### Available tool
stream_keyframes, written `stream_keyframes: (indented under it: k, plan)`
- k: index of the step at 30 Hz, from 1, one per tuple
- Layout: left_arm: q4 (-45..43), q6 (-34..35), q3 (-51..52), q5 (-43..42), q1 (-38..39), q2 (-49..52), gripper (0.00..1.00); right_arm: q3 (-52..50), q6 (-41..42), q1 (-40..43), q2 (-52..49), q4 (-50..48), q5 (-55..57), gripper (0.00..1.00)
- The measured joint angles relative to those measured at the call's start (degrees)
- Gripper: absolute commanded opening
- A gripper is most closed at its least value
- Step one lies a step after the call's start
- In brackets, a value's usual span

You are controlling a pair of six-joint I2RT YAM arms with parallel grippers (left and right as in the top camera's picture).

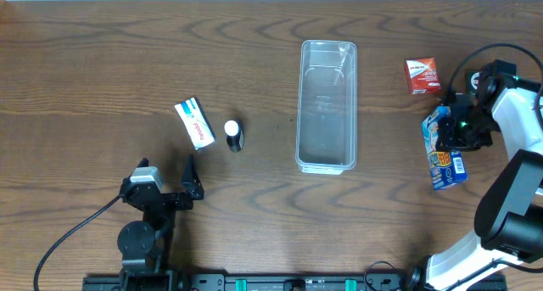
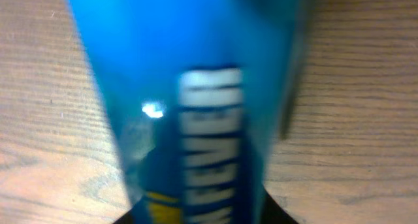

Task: Pack container
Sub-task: 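Grasp the blue Kool Fever box with the right gripper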

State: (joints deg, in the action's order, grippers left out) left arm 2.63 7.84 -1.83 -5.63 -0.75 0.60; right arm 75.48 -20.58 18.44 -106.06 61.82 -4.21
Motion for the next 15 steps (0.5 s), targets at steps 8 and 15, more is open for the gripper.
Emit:
stream_keyframes:
  k: [8,15]
  plan:
    - [0.0,0.0,0.0,0.0,0.0,0.0,0.98,0.0,1.7,0.0,0.0,-0.1,-0.9,0.15]
    - [0.0,0.0,0.0,0.0,0.0,0.0,0.98,3.6,2.2,0.0,0.0,5.6,-4.5,0.16]
